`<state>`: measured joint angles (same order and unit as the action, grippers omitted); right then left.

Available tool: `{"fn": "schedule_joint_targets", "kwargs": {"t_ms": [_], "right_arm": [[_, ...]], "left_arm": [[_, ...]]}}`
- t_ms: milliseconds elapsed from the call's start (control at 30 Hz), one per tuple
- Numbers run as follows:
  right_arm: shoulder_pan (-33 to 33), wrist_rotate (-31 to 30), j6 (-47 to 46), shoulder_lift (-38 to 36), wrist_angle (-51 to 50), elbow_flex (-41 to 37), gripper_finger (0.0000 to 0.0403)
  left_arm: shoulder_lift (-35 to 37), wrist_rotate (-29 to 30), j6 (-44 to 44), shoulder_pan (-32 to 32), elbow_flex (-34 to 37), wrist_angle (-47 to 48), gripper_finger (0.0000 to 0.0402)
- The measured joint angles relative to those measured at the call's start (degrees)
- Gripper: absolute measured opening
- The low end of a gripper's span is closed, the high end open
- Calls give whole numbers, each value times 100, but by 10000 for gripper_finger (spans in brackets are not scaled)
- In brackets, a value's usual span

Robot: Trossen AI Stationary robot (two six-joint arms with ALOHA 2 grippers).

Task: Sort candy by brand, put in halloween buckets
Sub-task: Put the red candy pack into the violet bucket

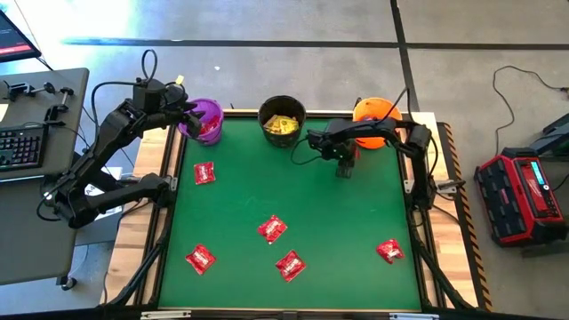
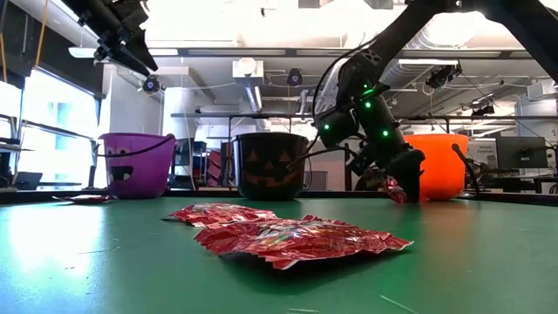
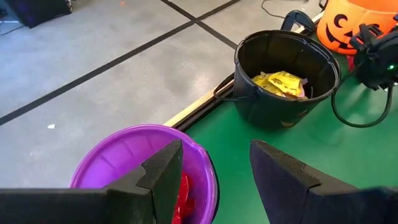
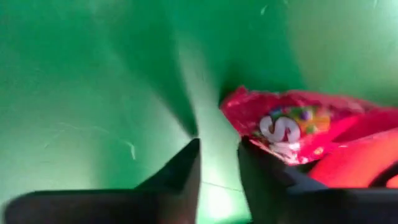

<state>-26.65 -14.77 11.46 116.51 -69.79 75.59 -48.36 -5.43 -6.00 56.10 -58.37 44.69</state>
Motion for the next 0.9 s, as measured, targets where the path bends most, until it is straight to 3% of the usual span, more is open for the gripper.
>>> {"fn": "schedule_joint_targets", "kwargs": {"t_ms": [133,200,467,633,800,900], "right_arm": [[38,210,0,-120,-41,154,19],[59,322,1,-303,-49,240,7],[107,1409,-374,-1203,25,601,3],[196,1995,-934,-1819,354,663,1],[303,1561,-1605,-2144,26,672,19],[306,1346,-1657,-2099,-362,660,55]], "left_arm": [[0,0,41,0,0,0,177],[0,-1,39,-2,0,0,177],[0,-10,35,0,0,2,177],[2,-307,-11,2,0,2,177],[0,-341,-22,-2,0,4,177],[0,-340,-27,0,0,4,177]]}}
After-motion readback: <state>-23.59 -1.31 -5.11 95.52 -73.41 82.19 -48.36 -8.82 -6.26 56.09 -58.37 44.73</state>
